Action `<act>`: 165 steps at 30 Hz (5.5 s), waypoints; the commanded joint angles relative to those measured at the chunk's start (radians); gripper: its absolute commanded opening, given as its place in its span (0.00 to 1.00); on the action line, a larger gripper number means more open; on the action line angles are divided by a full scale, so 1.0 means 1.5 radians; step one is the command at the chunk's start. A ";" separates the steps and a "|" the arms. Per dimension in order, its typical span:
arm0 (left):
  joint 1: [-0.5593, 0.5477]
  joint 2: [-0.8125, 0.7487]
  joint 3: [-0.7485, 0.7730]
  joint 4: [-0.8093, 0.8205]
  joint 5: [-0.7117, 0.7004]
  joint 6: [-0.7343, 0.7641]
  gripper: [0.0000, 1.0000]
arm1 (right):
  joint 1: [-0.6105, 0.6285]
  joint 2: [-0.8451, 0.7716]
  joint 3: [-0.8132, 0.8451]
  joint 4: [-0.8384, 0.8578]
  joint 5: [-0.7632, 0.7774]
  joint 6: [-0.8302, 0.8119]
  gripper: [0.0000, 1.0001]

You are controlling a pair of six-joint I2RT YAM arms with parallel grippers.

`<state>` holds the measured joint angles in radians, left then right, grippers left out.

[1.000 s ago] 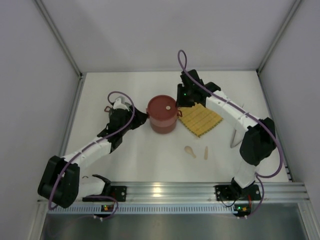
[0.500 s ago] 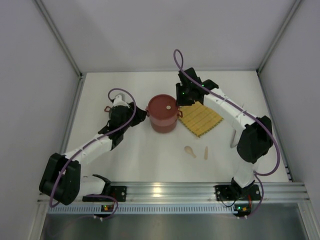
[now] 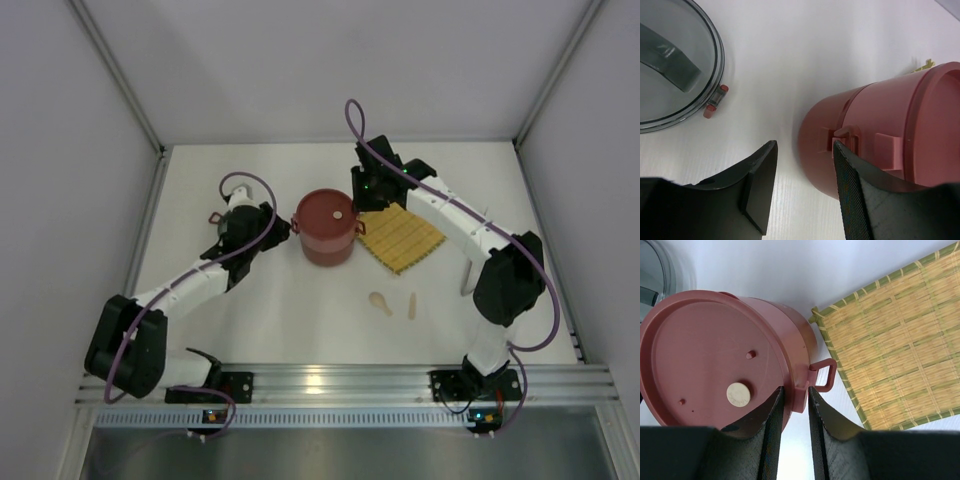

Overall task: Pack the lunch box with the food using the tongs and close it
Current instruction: Open the fastener on the packing box, then close the fastener on the packing box.

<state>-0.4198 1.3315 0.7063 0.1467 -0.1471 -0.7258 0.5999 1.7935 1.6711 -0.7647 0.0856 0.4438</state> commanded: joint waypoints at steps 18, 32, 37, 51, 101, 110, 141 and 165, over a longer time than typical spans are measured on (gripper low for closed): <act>0.001 -0.075 0.004 -0.028 0.059 0.028 0.54 | 0.004 -0.002 0.016 -0.033 0.030 -0.017 0.25; 0.001 0.023 0.046 -0.023 0.049 0.041 0.54 | 0.004 0.000 0.017 -0.034 0.030 -0.016 0.25; 0.002 0.043 0.056 -0.016 0.025 0.037 0.53 | 0.004 -0.003 0.015 -0.034 0.029 -0.019 0.25; 0.001 0.097 0.112 -0.057 0.001 0.032 0.53 | 0.003 -0.069 -0.018 -0.022 0.028 -0.027 0.25; 0.002 0.144 0.217 -0.171 -0.010 0.032 0.53 | -0.084 -0.058 -0.241 0.290 -0.164 0.054 0.25; 0.001 0.168 0.242 -0.182 -0.011 0.038 0.53 | -0.028 -0.162 -0.350 0.315 -0.170 0.077 0.24; 0.001 0.196 0.280 -0.195 -0.015 0.040 0.53 | 0.074 -0.248 -0.428 0.338 -0.082 0.067 0.25; 0.002 0.150 0.295 -0.230 -0.043 0.052 0.56 | 0.136 -0.360 -0.569 0.460 0.005 -0.013 0.35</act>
<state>-0.4133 1.6009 1.1038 -0.1970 -0.1967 -0.6590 0.7811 1.2808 0.8413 -0.2024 0.0498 0.4469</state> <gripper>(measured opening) 0.558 0.343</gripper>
